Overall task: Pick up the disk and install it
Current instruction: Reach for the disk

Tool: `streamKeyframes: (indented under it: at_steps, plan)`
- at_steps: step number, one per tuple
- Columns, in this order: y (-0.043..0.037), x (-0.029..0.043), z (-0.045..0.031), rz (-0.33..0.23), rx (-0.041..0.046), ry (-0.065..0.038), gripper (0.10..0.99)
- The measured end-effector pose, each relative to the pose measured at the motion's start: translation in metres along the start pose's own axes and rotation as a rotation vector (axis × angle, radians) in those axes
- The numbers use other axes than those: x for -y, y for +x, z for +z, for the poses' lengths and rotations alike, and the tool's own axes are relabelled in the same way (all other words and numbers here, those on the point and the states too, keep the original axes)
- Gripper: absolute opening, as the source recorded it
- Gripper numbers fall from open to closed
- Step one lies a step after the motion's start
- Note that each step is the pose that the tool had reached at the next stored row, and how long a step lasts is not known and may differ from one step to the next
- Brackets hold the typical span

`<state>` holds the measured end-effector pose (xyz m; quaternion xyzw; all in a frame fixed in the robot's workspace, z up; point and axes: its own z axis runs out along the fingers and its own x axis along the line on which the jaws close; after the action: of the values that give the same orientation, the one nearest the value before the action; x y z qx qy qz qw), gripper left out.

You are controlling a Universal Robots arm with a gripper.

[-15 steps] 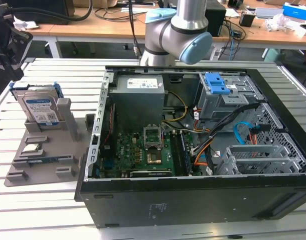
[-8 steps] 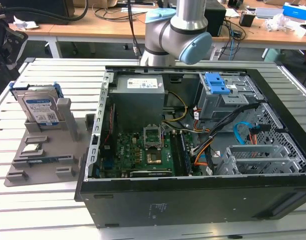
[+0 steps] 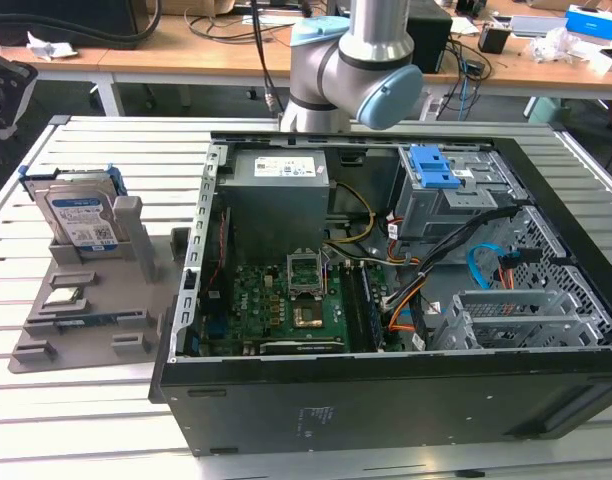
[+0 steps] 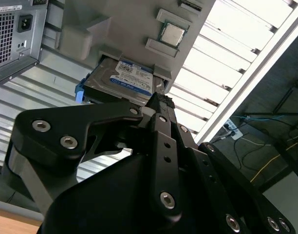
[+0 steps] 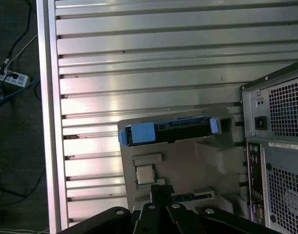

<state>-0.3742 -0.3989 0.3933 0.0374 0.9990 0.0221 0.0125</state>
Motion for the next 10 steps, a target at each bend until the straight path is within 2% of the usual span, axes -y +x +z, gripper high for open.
streamKeyframes:
  at_steps: [2,10]
  plan:
    - [0.0028,0.0002,-0.0001,0.000,0.0000,0.000,0.106]
    - [0.0033,0.0003,-0.0001,0.000,0.0001,0.000,0.106]
